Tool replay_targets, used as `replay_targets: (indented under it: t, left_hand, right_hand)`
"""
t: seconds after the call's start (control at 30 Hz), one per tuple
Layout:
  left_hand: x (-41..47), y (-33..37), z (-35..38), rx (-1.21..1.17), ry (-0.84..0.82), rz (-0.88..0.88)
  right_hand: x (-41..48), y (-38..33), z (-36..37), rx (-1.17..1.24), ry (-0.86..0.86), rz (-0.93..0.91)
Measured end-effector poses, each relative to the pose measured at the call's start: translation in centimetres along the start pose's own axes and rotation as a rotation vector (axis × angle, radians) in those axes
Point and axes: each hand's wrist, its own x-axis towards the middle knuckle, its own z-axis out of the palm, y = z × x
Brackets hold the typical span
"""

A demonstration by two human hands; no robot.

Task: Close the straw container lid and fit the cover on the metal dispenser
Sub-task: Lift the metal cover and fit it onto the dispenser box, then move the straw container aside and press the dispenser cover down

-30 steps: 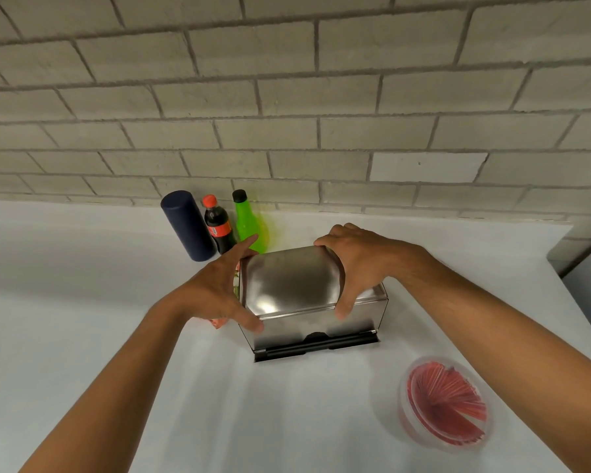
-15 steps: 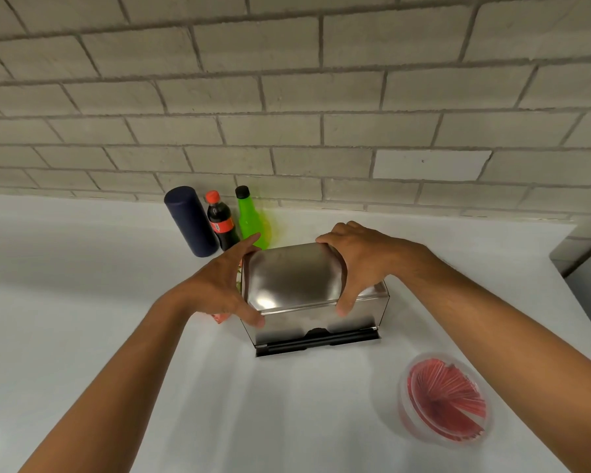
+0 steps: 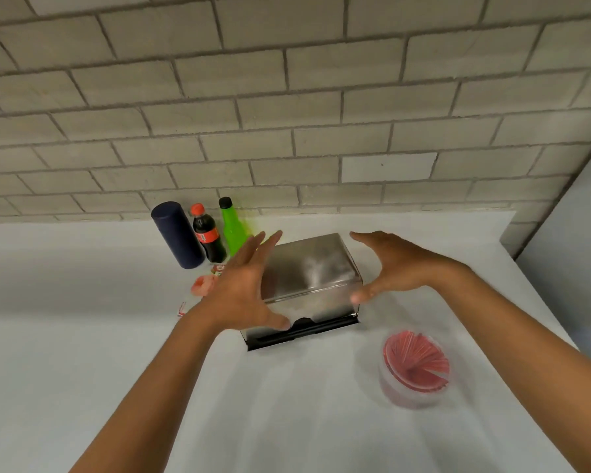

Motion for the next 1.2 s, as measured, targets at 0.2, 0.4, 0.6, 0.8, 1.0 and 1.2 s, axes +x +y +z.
replay_targets:
  t: [0.2,0.4,0.6,0.8,1.0,1.2]
  left_hand:
    - [-3.2,5.7,6.1,-0.496,-0.008,0.155]
    - [-6.6,8.8,13.7,-0.880,-0.144,-0.015]
    - [-7.9,10.9,17.2,-1.106,-0.159,-0.198]
    - [-7.6,11.6,18.2,-1.148,-0.166,-0.227]
    - [-6.4,12.8,19.7,-1.245,-0.162,-0.268]
    - [-4.6,15.0,20.7,-1.273,-0.149,-0.226]
  right_hand:
    - [-9.2,4.3,3.1,0.410,0.118,0.105]
    - [-18.3,5.6,9.0,0.784,0.314,0.218]
    - [-21.4,4.7,15.5,1.062,0.500,0.338]
    - [-20.7,3.4,17.7,1.202,0.509,0.315]
    - [-18.5,3.8,17.9,1.289,0.502,0.310]
    - [-17.2,7.3,16.1,1.320,0.416,0.244]
